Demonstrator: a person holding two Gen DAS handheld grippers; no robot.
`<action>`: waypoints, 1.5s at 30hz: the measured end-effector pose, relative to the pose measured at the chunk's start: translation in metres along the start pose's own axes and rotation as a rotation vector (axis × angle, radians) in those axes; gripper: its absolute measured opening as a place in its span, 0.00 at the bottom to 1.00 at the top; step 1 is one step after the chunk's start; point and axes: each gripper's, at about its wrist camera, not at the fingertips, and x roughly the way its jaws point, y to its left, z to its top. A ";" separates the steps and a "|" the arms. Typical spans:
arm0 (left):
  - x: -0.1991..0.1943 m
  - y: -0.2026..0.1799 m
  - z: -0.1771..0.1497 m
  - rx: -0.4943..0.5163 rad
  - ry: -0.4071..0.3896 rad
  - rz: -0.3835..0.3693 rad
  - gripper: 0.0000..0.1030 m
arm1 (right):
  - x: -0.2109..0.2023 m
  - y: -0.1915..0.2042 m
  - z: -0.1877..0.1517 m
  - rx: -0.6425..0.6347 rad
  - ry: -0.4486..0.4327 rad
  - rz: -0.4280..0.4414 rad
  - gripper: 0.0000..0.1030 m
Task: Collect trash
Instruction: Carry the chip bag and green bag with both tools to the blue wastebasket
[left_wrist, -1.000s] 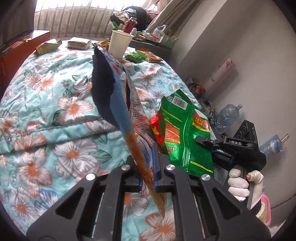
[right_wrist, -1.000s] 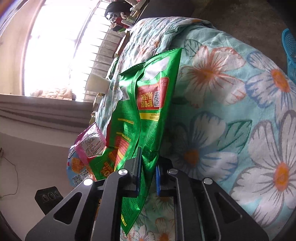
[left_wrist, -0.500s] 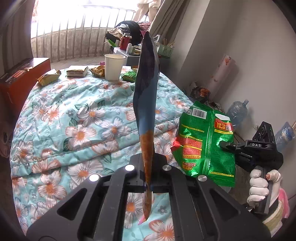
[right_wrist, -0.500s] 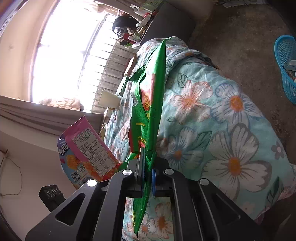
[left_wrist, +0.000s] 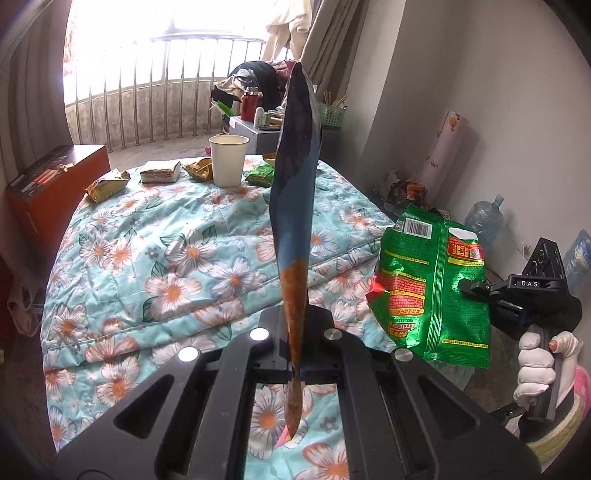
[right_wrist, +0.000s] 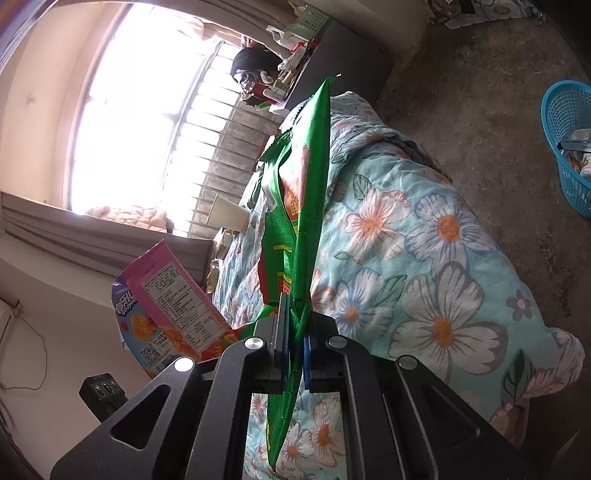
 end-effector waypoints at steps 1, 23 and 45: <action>-0.002 -0.002 -0.001 0.004 -0.004 0.005 0.00 | -0.001 0.000 0.000 -0.001 -0.002 0.001 0.06; -0.016 -0.070 0.038 0.057 -0.086 -0.279 0.00 | -0.178 -0.027 0.009 0.006 -0.439 -0.093 0.06; 0.100 -0.150 0.071 0.067 0.123 -0.539 0.00 | -0.149 -0.268 0.117 0.385 -0.450 -0.495 0.06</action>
